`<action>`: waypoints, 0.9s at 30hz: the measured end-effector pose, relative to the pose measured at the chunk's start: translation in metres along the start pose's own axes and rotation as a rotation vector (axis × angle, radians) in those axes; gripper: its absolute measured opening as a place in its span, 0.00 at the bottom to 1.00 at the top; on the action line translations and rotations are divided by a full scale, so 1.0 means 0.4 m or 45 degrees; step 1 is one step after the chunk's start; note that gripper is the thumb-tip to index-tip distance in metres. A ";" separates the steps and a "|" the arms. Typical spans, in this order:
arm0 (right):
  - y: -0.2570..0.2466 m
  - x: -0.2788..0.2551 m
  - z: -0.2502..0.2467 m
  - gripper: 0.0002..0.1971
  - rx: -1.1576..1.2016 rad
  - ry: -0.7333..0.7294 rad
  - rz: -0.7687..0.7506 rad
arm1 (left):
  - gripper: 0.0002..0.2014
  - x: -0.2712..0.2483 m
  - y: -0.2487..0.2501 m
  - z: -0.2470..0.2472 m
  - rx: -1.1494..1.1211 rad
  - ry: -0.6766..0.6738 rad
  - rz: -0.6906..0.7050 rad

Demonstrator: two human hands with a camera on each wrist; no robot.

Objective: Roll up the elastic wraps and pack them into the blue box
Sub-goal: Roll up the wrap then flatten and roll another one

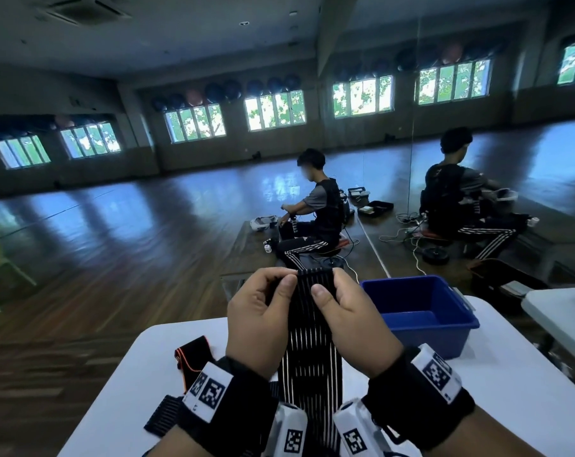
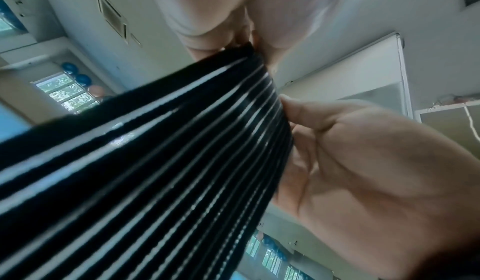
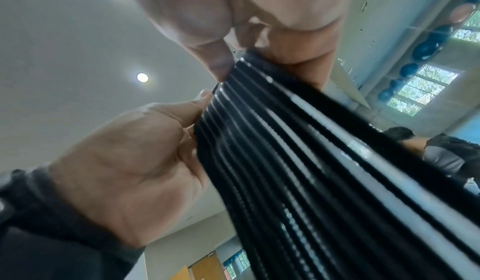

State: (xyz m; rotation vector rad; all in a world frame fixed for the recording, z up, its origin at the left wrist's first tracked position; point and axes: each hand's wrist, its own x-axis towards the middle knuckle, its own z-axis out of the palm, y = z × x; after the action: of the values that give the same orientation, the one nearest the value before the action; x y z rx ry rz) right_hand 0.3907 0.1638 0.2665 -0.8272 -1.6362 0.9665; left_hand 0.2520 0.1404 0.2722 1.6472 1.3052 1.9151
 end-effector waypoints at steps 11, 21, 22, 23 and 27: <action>0.007 -0.025 -0.034 0.14 -0.043 -0.029 0.011 | 0.07 -0.013 0.006 0.012 0.081 0.015 0.107; 0.045 -0.028 -0.060 0.18 0.054 -0.002 0.065 | 0.12 -0.049 -0.024 0.048 -0.130 -0.302 0.022; 0.046 -0.032 -0.059 0.15 0.098 -0.043 0.080 | 0.12 -0.054 -0.028 0.051 -0.106 -0.330 -0.001; 0.048 -0.036 -0.057 0.13 0.143 -0.072 0.104 | 0.13 -0.057 -0.032 0.054 -0.108 -0.350 -0.043; 0.072 -0.047 -0.047 0.19 0.197 -0.018 0.155 | 0.23 -0.058 -0.041 0.059 -0.229 -0.410 -0.168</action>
State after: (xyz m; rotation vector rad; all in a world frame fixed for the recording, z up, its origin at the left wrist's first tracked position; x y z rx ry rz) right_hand 0.4152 0.1637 0.2360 -0.8226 -1.5156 1.1711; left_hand 0.2750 0.1428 0.2432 1.6493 1.0542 1.5622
